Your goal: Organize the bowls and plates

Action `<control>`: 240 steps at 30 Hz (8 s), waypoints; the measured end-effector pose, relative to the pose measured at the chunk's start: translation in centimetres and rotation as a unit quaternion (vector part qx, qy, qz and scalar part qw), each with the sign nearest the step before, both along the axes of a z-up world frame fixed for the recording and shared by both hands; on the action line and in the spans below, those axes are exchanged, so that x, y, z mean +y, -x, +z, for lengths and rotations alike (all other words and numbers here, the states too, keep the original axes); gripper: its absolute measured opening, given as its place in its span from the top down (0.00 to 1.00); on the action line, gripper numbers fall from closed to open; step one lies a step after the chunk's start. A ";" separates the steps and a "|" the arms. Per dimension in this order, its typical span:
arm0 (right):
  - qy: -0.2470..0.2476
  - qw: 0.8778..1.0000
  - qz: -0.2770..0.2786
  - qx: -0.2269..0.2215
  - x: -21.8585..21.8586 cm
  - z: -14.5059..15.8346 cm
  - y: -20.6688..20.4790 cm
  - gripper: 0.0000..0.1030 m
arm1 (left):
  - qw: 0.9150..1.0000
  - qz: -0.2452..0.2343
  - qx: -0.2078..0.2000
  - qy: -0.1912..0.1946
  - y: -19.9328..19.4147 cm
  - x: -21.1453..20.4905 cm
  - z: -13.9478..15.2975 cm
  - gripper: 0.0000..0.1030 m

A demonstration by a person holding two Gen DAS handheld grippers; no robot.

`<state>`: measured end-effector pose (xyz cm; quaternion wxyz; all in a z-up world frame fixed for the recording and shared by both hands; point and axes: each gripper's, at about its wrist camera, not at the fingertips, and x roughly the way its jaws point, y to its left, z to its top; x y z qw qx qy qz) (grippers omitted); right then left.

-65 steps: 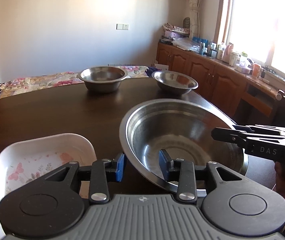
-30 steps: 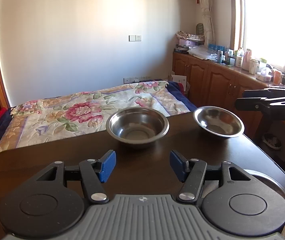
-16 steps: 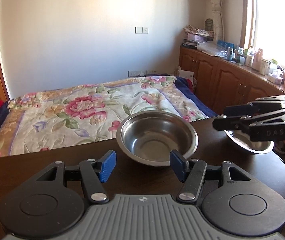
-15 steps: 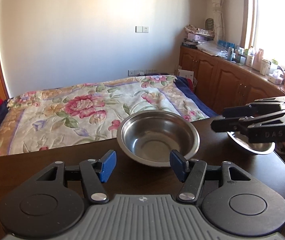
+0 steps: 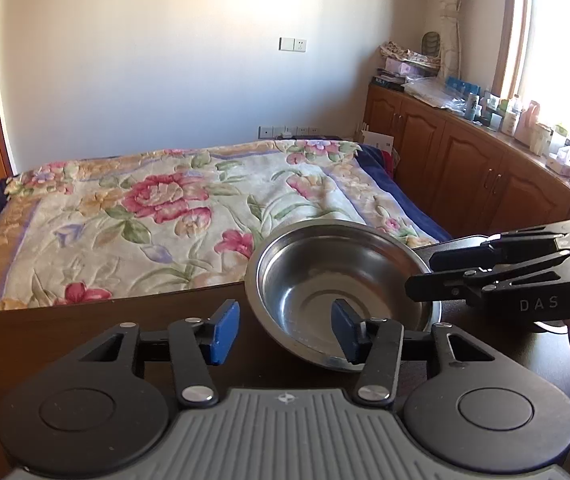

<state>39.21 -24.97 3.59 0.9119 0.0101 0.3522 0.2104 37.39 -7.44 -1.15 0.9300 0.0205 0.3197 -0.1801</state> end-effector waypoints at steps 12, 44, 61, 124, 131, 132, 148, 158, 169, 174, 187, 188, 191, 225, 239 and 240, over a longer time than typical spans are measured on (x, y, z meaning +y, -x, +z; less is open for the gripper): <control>-0.005 1.000 0.009 0.015 0.9 -0.1 0.0 0.69 | 1.000 0.001 0.019 0.013 -0.2 0.1 -0.5 0.68; -0.008 1.000 -0.005 -0.011 -1.4 4.9 5.8 0.77 | 0.999 -0.032 -0.019 0.021 7.1 -0.8 5.5 0.76; 0.005 1.000 -0.018 -0.020 -1.2 5.8 12.3 0.77 | 0.997 -0.056 -0.043 0.025 14.5 -0.8 6.2 0.76; 0.012 0.999 -0.040 -0.007 -1.8 0.9 23.4 0.77 | 0.996 -0.085 -0.015 0.002 24.7 -1.5 0.5 0.76; 0.022 0.999 -0.040 -0.015 -1.7 0.9 23.6 0.78 | 0.996 -0.083 -0.018 0.000 24.9 -1.6 0.2 0.76; 0.026 0.999 -0.039 -0.018 -1.7 0.9 23.7 0.79 | 0.996 -0.082 -0.018 0.001 24.9 -1.6 0.2 0.77; 0.054 0.996 -0.057 -0.035 -1.4 0.6 23.3 0.89 | 0.997 -0.080 -0.018 0.006 24.8 -1.5 0.0 0.78; 0.063 0.995 -0.063 -0.040 -1.2 0.3 23.1 0.89 | 0.996 -0.079 -0.026 0.013 24.7 -1.2 0.8 0.79; 0.058 0.993 -0.061 -0.082 -1.5 1.7 23.2 0.89 | 0.995 -0.084 -0.047 0.016 24.1 -1.5 2.5 0.79; 0.049 0.991 -0.072 -0.101 -3.1 2.8 22.4 0.89 | 0.995 -0.089 -0.051 0.008 23.0 -2.5 2.9 0.79; 0.033 0.983 -0.122 -0.135 -8.1 2.8 18.6 0.83 | 0.993 -0.103 -0.054 -0.012 18.3 -5.9 4.5 0.79; 0.032 0.982 -0.125 -0.135 -8.4 2.7 18.3 0.78 | 0.993 -0.104 -0.054 -0.015 17.9 -6.1 4.5 0.79; 0.030 0.981 -0.135 -0.135 -9.3 2.1 17.2 0.67 | 0.993 -0.108 -0.052 -0.019 16.8 -6.9 4.6 0.76; -0.013 0.987 -0.125 -0.096 -13.6 -1.7 8.6 0.14 | 0.985 -0.171 0.001 -0.026 4.2 -13.9 1.4 0.17; -0.044 0.989 -0.124 -0.064 -13.7 -2.4 7.9 0.66 | 0.984 -0.168 0.044 -0.039 1.8 -14.8 -0.1 0.61; -0.045 0.989 -0.125 -0.062 -13.6 -2.4 8.0 0.68 | 0.984 -0.169 0.047 -0.038 1.7 -14.8 -0.2 0.64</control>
